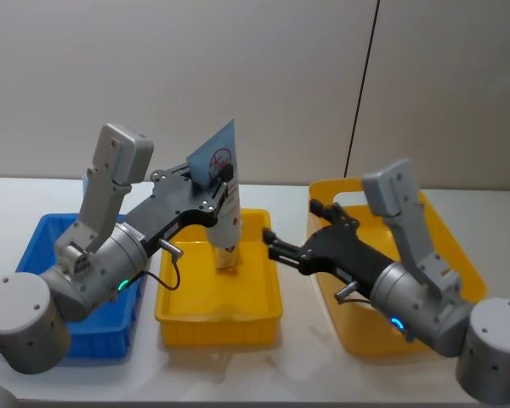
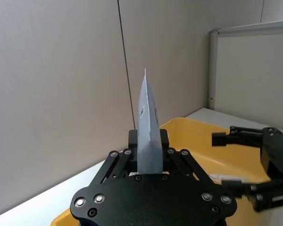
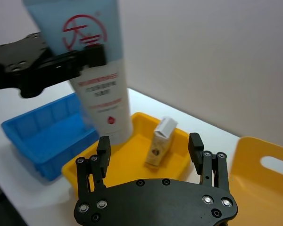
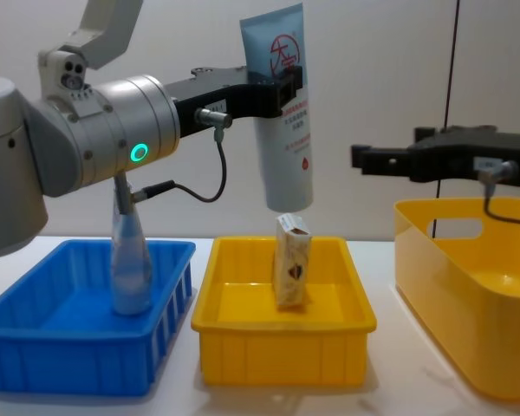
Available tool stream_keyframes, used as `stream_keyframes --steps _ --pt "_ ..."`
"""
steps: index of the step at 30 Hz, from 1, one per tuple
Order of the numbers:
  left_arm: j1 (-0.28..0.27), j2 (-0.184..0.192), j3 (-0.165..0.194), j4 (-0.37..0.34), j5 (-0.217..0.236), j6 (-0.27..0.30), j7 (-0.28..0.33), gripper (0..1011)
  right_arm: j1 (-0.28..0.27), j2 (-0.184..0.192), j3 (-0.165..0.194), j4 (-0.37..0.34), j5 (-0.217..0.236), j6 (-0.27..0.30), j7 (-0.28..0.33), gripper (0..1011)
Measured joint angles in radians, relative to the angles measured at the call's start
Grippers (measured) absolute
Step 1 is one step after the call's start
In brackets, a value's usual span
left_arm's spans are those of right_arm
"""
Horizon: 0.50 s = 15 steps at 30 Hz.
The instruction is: Bimanual collaborative sorting of washing and personal care products
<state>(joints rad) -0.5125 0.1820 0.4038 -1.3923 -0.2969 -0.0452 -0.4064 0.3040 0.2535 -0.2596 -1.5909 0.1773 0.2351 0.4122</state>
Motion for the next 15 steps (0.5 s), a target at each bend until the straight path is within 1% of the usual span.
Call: stream_keyframes --steps 2,6,9,10,15 --pt "0.0 0.0 0.0 0.0 0.0 0.0 0.0 207 0.006 0.004 -0.008 0.006 0.0 -0.002 0.014 1004" --pt "-0.001 0.0 0.001 0.001 0.0 -0.001 -0.001 207 0.035 0.014 -0.041 0.035 -0.001 -0.009 0.054 1004" --pt "-0.001 -0.001 0.001 0.001 -0.001 -0.001 -0.001 207 0.055 0.016 -0.058 0.057 -0.005 -0.014 0.072 1004" --pt "-0.001 -0.001 0.001 0.001 -0.001 -0.001 -0.001 207 0.055 0.016 -0.058 0.057 -0.005 -0.014 0.072 1003" --pt "-0.001 -0.001 0.002 0.001 -0.001 -0.001 -0.002 207 0.092 0.013 -0.088 0.103 -0.015 -0.024 0.09 1004"
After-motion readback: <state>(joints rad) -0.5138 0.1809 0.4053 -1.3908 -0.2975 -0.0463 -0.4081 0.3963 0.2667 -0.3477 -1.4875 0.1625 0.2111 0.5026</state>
